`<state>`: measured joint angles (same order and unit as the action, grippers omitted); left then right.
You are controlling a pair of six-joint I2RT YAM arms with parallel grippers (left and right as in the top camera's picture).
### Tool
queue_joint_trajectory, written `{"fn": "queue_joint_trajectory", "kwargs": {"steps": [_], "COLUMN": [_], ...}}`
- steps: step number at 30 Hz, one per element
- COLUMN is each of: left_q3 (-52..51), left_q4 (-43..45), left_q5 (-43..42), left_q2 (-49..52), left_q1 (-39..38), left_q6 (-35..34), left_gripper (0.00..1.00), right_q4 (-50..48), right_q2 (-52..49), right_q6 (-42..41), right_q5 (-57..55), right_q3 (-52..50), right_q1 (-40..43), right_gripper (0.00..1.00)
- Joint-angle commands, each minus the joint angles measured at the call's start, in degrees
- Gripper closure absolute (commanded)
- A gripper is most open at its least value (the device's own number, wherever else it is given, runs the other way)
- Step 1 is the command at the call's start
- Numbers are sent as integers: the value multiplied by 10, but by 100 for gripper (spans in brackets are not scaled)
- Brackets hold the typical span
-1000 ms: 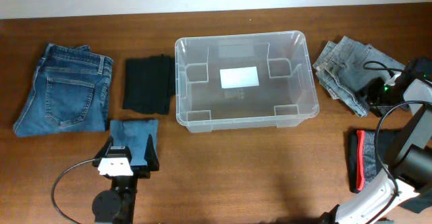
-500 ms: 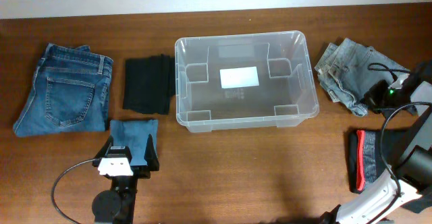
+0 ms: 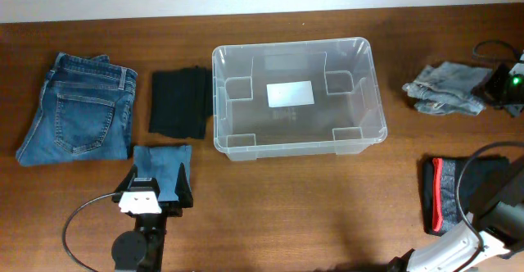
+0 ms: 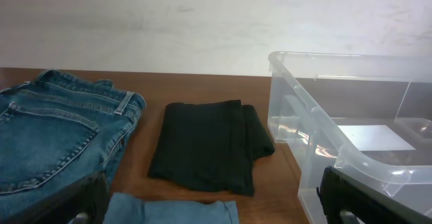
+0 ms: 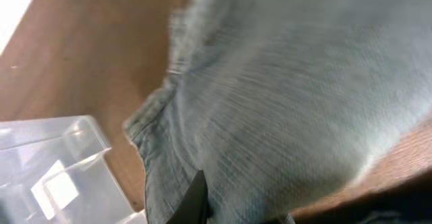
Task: Pack container
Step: 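Lift the light-blue jeans with the right gripper over the clear bin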
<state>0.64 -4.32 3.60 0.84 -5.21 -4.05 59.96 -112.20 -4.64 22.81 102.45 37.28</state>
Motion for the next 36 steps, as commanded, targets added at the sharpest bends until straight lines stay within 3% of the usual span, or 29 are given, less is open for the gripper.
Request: {"fn": "queue_joint_trajectory", "kwargs": {"steps": [1, 8, 11, 18, 25, 36], "left_q3": [-1, -1, -1, -1, -1, -1], "left_q4": [-2, -2, -2, -2, -2, -2], "left_q5": [-2, -2, -2, -2, -2, -2], "left_q2": [-4, -4, -4, -4, -4, -4], "left_q1": [3, 3, 3, 3, 3, 3], "left_q6": [9, 9, 9, 9, 9, 9], "left_gripper": [1, 1, 1, 1, 0, 1], "right_q4": [16, 87, 141, 173, 181, 214], "right_q2": [53, 74, 75, 77, 75, 67], "right_q6": [50, 119, 194, 203, 202, 209], "right_q5": [37, 42, 67, 70, 70, 73], "right_q3": [61, 176, 263, 391, 390, 327], "right_q1": [-15, -74, -122, -263, -422, -490], "right_gripper": [96, 96, 96, 96, 96, 96]}}
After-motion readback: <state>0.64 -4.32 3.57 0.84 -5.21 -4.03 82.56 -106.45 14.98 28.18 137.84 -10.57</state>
